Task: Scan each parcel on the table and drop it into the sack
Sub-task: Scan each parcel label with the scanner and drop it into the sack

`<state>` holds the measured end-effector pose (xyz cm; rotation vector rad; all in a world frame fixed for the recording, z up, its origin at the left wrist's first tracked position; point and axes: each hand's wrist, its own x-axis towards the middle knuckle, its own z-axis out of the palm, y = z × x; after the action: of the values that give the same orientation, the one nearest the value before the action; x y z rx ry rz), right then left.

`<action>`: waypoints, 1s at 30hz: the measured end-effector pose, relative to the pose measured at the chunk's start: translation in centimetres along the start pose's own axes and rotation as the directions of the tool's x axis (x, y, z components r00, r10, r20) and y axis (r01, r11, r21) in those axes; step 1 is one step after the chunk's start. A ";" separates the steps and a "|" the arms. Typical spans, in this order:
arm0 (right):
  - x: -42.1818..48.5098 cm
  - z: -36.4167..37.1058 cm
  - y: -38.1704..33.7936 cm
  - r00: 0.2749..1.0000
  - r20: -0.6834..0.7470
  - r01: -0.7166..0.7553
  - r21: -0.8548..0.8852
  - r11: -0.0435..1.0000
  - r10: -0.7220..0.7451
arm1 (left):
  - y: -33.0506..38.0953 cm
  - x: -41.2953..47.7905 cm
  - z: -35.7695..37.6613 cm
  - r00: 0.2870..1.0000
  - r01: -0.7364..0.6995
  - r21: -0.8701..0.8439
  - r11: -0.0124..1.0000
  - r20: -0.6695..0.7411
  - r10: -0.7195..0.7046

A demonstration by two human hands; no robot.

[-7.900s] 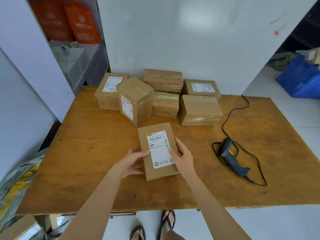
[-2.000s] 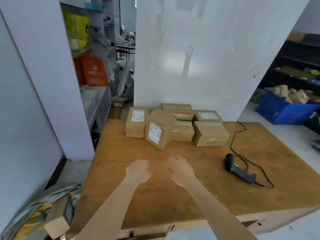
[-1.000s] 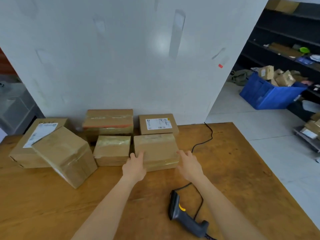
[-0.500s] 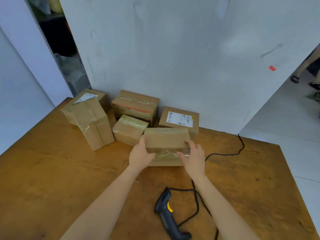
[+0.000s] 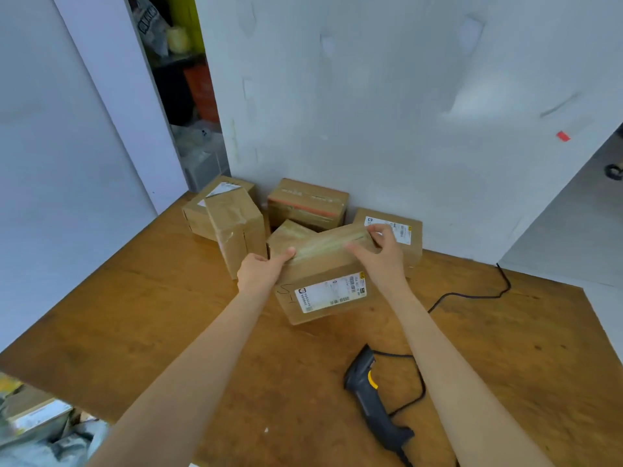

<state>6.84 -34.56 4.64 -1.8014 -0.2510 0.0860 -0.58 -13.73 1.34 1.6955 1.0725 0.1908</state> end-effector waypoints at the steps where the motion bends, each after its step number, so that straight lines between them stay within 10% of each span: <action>1: -0.6 0.7 -0.4 0.998 0.053 0.027 -0.020 0.999 -0.026 | -0.5 0.6 -1.2 1.000 0.014 0.000 1.000 0.012 -0.014; 11: -5.4 8.2 -0.8 0.983 0.183 0.036 -0.206 0.978 0.003 | -4.8 3.4 -9.2 0.949 0.106 0.226 0.968 0.269 -0.166; 20: -6.6 11.5 -2.2 0.943 0.333 0.138 -0.450 0.882 0.022 | -10.1 1.1 -11.3 0.368 0.338 0.308 0.889 0.826 -0.427; 30: -8.0 13.0 -2.2 0.859 0.511 0.328 -0.514 0.792 -0.024 | -12.2 1.1 -10.3 0.383 0.156 0.222 0.963 0.885 -0.266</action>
<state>-3.67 -23.44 2.98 -2.3471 -0.8980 0.3589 -12.85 -5.58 -4.93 1.3660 0.4055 -0.9252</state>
